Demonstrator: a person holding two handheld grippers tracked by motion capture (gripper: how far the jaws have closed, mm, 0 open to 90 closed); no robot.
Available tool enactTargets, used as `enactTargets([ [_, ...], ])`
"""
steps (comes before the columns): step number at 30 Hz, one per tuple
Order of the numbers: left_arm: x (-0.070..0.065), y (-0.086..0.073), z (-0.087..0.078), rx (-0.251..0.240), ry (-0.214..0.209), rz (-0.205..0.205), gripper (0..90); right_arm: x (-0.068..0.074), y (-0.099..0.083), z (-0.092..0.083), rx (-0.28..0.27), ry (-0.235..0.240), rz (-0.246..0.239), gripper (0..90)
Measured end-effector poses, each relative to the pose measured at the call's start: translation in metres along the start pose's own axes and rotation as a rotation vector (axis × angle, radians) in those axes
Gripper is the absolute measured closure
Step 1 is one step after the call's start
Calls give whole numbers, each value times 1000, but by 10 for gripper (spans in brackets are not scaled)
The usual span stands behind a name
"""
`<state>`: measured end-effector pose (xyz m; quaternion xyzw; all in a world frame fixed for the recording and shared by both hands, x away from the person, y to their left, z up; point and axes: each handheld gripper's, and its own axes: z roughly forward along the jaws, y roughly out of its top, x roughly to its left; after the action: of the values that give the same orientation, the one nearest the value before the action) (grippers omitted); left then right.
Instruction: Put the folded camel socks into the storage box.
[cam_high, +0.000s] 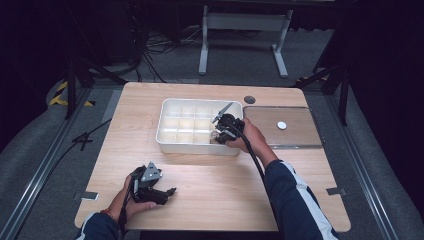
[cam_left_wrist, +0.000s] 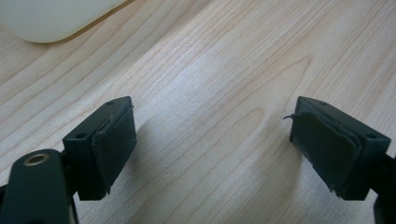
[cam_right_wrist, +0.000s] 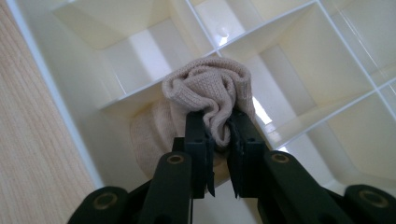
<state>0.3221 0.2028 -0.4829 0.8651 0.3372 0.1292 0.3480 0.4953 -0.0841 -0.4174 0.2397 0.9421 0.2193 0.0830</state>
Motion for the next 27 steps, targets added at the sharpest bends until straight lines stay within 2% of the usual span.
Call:
enactTargets([
  [4,0,0,0,-2,0,-1,146,1,-1,-2,-9,-4,-12,783],
  [13,0,0,-1,6,-1,2,146,1,-6,-10,-46,0,-2,765],
  [27,0,0,0,0,0,-1,146,7,-11,-24,-98,-13,-3,782],
])
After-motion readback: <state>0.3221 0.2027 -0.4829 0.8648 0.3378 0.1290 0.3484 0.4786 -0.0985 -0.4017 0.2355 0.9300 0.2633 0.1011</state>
